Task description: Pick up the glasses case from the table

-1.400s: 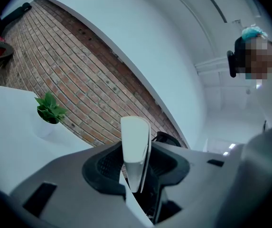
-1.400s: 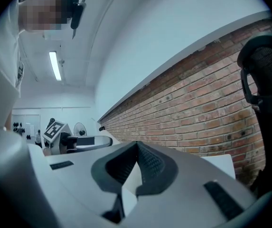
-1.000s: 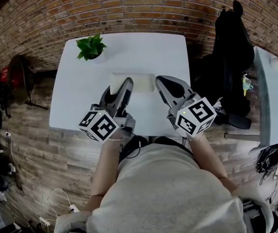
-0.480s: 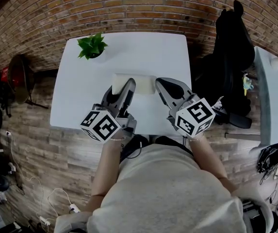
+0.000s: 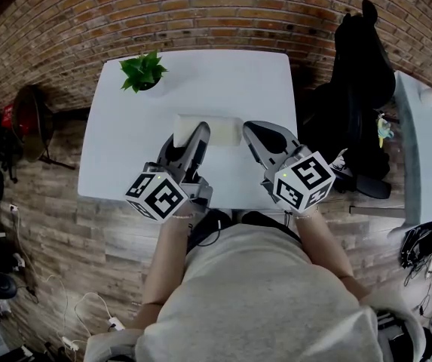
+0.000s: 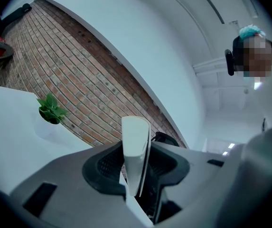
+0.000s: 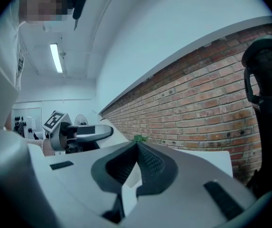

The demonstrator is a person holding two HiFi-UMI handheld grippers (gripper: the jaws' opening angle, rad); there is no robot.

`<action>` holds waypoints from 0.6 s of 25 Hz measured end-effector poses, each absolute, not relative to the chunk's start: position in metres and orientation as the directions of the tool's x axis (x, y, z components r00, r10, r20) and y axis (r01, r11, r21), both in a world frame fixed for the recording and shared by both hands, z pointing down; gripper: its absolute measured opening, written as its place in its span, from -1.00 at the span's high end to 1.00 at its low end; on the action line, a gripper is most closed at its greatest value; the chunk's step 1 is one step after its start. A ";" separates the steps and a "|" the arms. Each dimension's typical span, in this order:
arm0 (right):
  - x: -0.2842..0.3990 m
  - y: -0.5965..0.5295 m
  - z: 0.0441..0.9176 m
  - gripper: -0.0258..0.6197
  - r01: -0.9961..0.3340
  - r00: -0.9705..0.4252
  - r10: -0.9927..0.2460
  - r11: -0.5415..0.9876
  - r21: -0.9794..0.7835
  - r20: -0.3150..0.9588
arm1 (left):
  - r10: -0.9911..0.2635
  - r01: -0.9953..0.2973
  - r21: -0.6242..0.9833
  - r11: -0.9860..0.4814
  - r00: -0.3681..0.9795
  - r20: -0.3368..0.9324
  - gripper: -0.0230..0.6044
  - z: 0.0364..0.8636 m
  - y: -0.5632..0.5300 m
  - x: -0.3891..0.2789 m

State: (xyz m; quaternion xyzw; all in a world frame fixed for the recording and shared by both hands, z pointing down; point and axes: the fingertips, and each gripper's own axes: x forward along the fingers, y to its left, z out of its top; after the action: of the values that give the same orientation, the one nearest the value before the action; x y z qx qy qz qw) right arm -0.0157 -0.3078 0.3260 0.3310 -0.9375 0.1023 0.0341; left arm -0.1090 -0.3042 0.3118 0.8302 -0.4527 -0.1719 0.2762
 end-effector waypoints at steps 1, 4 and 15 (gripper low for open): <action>-0.015 -0.308 0.325 0.92 -0.629 -0.778 -0.615 0.760 -0.167 0.129 | -0.845 -0.656 0.615 -0.438 0.534 -0.033 0.45 0.312 -0.304 -0.109; -0.016 -0.306 0.326 0.92 -0.629 -0.777 -0.615 0.760 -0.163 0.131 | -0.839 -0.655 0.612 -0.443 0.543 -0.026 0.45 0.312 -0.304 -0.109; -0.020 -0.301 0.335 0.92 -0.626 -0.779 -0.602 0.765 -0.153 0.177 | -0.832 -0.644 0.614 -0.457 0.554 -0.038 0.45 0.310 -0.299 -0.109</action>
State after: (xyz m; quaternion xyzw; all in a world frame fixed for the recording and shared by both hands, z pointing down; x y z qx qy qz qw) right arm -0.0196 -0.3007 0.3346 0.3273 -0.9375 0.1022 0.0588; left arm -0.1089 -0.2994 0.3097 0.8366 -0.4408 -0.1689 0.2779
